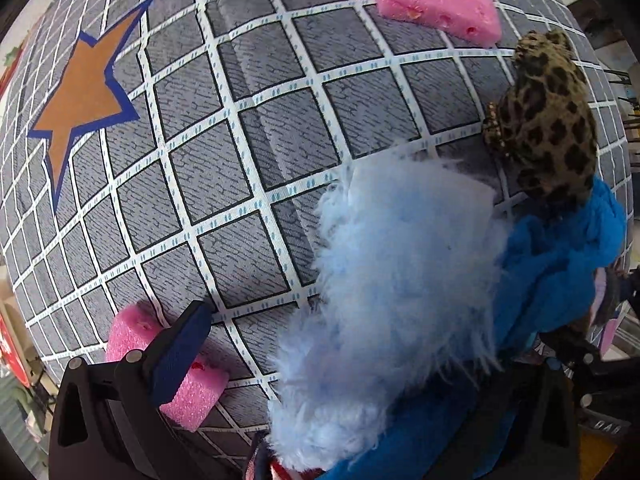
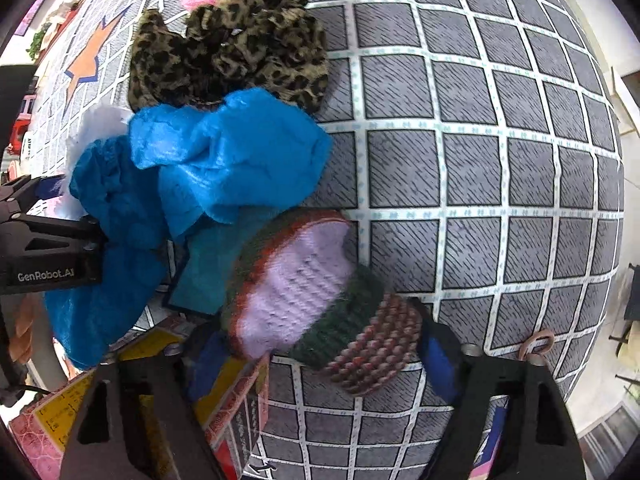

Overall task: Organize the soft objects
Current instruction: 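Grasp the purple knit cap with the right tool while the left grasps the light-blue fluffy item, then carry the knit cap and fluffy item in both tools over the white box, then open both tools to drop the knit cap and fluffy item into the box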

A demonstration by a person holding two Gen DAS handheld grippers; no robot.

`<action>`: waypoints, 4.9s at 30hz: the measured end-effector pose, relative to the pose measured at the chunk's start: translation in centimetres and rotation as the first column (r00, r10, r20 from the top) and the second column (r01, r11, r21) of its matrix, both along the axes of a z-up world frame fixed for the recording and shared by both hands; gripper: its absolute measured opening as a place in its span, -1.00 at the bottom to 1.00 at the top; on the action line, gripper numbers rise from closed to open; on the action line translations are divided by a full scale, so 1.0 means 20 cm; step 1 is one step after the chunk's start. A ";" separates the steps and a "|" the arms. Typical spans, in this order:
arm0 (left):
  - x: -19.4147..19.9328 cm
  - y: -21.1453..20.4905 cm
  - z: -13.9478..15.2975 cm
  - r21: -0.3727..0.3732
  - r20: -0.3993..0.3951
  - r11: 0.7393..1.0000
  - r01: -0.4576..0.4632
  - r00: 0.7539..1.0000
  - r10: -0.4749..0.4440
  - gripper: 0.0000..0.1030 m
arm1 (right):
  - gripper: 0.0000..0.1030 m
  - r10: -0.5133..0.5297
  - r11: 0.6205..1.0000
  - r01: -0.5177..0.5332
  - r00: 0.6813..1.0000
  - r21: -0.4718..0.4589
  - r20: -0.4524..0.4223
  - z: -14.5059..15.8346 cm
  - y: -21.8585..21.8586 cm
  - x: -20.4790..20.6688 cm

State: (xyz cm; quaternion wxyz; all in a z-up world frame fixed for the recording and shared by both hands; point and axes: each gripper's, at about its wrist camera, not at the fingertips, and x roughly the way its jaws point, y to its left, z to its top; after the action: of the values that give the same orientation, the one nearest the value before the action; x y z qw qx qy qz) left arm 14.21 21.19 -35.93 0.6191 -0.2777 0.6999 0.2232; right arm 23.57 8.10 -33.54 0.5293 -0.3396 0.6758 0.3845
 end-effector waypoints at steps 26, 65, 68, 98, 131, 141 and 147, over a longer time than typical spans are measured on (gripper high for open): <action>-0.34 -0.03 0.67 0.284 0.314 0.936 -0.210 0.942 0.117 -0.44 | 0.18 -0.146 0.967 0.151 0.988 0.206 -0.041 0.56 -0.20 0.14; -1.42 -0.63 1.04 0.282 0.433 0.837 -0.469 0.841 0.325 -0.44 | 0.18 0.202 0.922 -0.194 0.979 0.336 0.012 0.98 -0.10 -1.01; -1.49 -0.64 1.04 0.288 0.424 0.819 -0.496 0.833 0.355 -0.44 | 0.18 0.247 0.916 -0.236 0.969 0.325 0.008 0.96 -0.08 -1.08; -1.91 -0.74 0.98 0.260 0.387 0.700 -0.665 0.736 0.555 -0.44 | 0.18 0.533 0.804 -0.507 0.846 0.311 0.003 0.94 0.08 -1.60; -1.99 -0.68 0.88 0.219 0.341 0.693 -0.687 0.719 0.605 -0.44 | 0.18 0.582 0.787 -0.557 0.813 0.266 -0.019 0.86 0.16 -1.73; -2.00 -0.67 0.85 0.202 0.331 0.691 -0.694 0.713 0.618 -0.44 | 0.18 0.594 0.780 -0.570 0.804 0.257 -0.022 0.83 0.18 -1.76; -2.01 -0.67 0.81 0.187 0.316 0.697 -0.692 0.714 0.625 -0.44 | 0.18 0.593 0.782 -0.569 0.805 0.254 -0.026 0.82 0.20 -1.78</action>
State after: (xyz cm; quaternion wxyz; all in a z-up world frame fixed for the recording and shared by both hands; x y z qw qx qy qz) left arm -25.95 7.86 -19.67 0.6067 -0.4403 0.4357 0.4982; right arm -12.03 12.13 -17.16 0.3849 -0.4459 0.5148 0.6229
